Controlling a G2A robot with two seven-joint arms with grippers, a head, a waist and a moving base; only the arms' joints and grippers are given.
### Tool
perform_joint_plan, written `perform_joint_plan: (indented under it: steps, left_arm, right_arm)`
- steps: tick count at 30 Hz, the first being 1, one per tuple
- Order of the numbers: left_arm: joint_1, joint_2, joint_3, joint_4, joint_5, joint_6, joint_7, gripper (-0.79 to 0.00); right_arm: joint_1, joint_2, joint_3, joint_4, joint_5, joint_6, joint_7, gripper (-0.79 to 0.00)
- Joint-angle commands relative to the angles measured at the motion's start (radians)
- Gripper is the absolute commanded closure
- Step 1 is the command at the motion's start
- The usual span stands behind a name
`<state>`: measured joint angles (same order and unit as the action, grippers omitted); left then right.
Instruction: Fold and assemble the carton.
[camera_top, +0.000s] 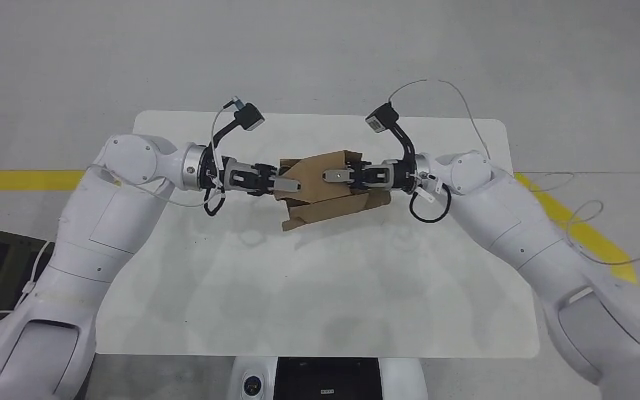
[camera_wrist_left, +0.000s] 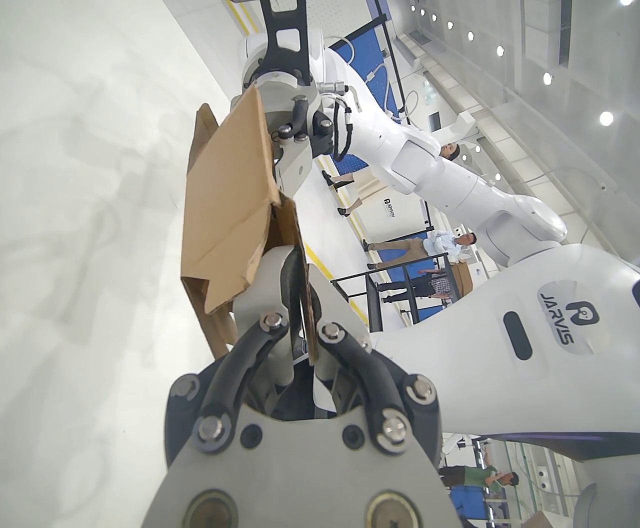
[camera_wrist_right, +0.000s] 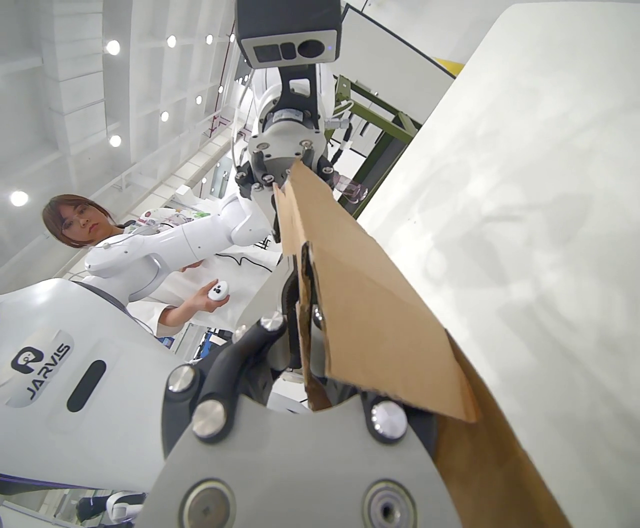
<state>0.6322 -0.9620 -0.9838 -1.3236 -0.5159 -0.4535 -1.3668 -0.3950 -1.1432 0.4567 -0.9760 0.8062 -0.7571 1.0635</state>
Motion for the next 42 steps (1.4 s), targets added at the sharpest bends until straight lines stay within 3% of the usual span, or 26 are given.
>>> perform_joint_plan:
  steps: [1, 12, 25, 42]
  left_arm:
    - [-0.001, 0.002, 0.0, 0.002, -0.006, -0.002, 0.002, -0.785]
    - [-0.02, -0.002, 0.005, 0.03, -0.084, -0.012, 0.013, -0.785]
    - [-0.049, -0.035, 0.023, 0.067, -0.242, 0.014, 0.026, -0.785]
    - [-0.07, -0.071, 0.061, 0.077, -0.195, 0.013, 0.062, -0.785]
  right_arm:
    - [0.002, 0.0, -0.001, 0.01, -0.017, -0.01, -0.01, 0.0]
    - [0.031, -0.013, -0.02, 0.081, -0.076, -0.067, -0.068, 0.0]
    - [0.05, -0.045, -0.028, 0.119, -0.095, -0.096, -0.097, 0.0]
    - [0.058, -0.078, -0.014, 0.117, -0.093, -0.1, -0.101, 0.0]
